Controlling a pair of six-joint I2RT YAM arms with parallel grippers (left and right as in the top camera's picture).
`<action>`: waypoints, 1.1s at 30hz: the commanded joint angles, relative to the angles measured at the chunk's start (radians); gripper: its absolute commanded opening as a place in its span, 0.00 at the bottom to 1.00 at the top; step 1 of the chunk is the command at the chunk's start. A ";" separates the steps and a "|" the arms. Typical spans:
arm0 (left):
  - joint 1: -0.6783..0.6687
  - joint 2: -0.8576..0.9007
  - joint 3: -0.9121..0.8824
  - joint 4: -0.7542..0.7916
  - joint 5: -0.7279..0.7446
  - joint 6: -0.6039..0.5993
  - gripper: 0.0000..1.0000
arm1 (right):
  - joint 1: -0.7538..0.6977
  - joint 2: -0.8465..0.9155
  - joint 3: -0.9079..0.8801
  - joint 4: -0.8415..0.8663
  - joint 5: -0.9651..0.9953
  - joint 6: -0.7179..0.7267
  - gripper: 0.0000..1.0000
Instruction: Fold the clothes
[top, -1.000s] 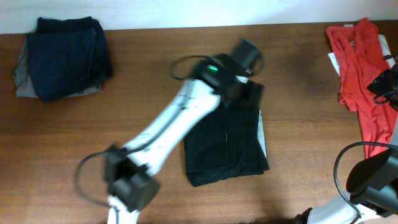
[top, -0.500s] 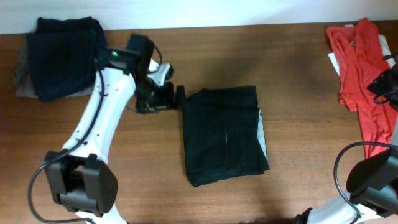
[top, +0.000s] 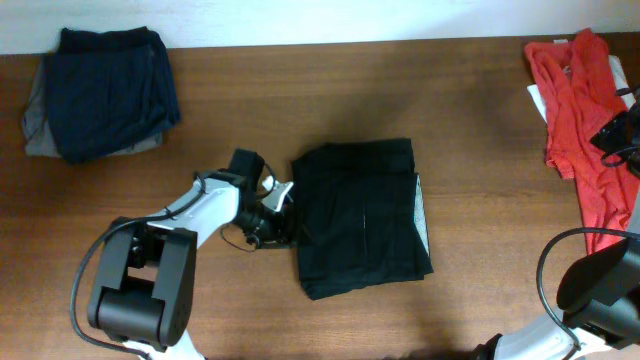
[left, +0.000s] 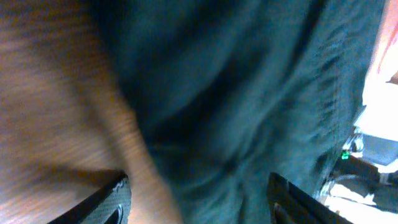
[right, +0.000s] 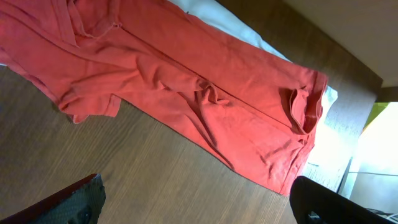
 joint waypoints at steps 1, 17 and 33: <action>-0.047 -0.001 -0.068 0.101 0.014 -0.112 0.58 | -0.001 -0.018 0.004 0.000 0.020 0.009 0.98; 0.095 -0.001 0.278 0.023 -0.674 -0.108 0.01 | -0.001 -0.018 0.004 0.000 0.020 0.009 0.98; 0.357 0.000 0.321 0.660 -0.746 -0.279 0.01 | -0.001 -0.018 0.004 0.000 0.020 0.009 0.98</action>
